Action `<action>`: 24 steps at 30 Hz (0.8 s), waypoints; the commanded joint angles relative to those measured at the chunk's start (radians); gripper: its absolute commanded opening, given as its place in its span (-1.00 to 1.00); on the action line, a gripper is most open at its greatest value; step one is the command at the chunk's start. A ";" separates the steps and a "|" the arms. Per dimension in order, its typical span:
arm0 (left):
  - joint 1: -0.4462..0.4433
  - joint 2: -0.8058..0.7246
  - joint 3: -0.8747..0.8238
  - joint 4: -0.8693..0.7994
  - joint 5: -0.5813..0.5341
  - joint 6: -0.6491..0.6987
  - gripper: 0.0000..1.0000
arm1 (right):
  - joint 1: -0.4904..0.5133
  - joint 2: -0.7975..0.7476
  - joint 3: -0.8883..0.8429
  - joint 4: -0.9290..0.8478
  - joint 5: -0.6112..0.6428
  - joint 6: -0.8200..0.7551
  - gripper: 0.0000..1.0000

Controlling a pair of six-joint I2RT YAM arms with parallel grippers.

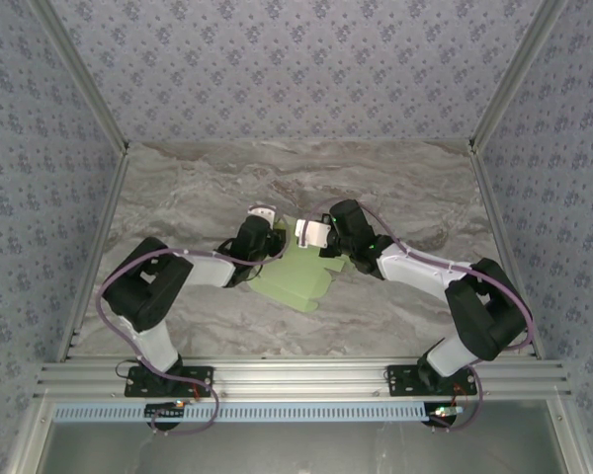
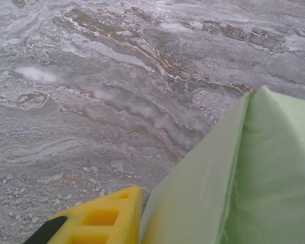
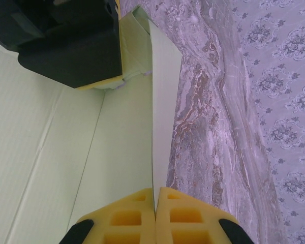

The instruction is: Fold the paper box

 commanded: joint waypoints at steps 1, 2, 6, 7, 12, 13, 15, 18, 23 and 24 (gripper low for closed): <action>0.021 0.037 0.017 -0.022 -0.182 -0.043 -0.56 | 0.017 -0.004 0.006 -0.018 -0.076 0.010 -1.00; 0.021 0.040 0.021 -0.029 -0.197 -0.051 -0.57 | 0.015 -0.004 0.007 -0.020 -0.077 0.010 -1.00; 0.018 0.052 0.040 -0.069 -0.231 -0.075 -0.59 | 0.015 0.001 0.008 -0.028 -0.081 0.012 -1.00; 0.018 0.054 0.041 -0.063 -0.220 -0.069 -0.59 | 0.012 0.002 0.010 -0.028 -0.079 0.013 -1.00; 0.023 0.067 0.024 0.025 -0.083 0.017 -0.43 | 0.000 0.002 0.017 -0.040 -0.082 0.012 -1.00; 0.028 0.070 0.020 0.038 -0.044 0.043 -0.41 | -0.003 0.002 0.020 -0.046 -0.082 0.010 -1.00; 0.038 0.070 0.013 0.053 0.022 0.078 -0.39 | -0.011 0.000 0.024 -0.052 -0.083 0.006 -1.00; 0.060 0.063 -0.004 0.070 0.108 0.113 -0.40 | -0.020 -0.005 0.029 -0.059 -0.090 0.004 -1.00; 0.077 0.020 -0.040 0.066 0.215 0.146 -0.31 | -0.030 0.000 0.046 -0.081 -0.094 0.000 -1.00; 0.078 0.009 -0.047 0.063 0.234 0.151 -0.26 | -0.031 -0.001 0.048 -0.083 -0.094 -0.001 -1.00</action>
